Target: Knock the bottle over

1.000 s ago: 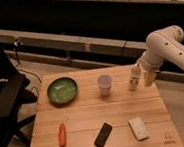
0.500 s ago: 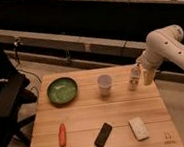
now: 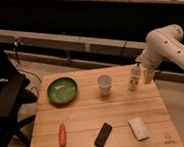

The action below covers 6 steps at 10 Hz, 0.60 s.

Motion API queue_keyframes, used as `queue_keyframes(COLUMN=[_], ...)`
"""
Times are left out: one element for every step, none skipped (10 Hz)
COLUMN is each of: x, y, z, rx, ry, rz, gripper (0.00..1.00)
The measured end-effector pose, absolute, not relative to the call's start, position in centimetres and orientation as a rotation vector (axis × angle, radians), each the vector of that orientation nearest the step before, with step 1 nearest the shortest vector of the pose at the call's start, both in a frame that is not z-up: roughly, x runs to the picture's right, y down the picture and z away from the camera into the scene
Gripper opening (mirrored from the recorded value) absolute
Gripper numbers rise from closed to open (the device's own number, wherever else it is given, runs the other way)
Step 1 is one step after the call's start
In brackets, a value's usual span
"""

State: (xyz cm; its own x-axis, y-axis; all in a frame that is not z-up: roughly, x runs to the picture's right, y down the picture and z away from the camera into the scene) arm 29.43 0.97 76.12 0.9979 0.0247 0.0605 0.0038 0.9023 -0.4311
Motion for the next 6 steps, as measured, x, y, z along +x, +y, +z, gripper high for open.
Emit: queue_keyframes(x=[29.53,29.59,29.66,29.68,29.64,29.70], y=[0.89,0.73,0.58,0.48,0.26,0.22], z=[76.26,76.46,76.67,76.76,76.89,77.01], rx=[-0.444,-0.441,-0.438,-0.436,-0.429,-0.429], ry=[-0.066,-0.068,-0.069,-0.071,-0.074,-0.075], rz=[0.009,0.007,0.005,0.003,0.002,0.000], gripper=[0.79,0.73,0.63,0.57,0.56,0.56])
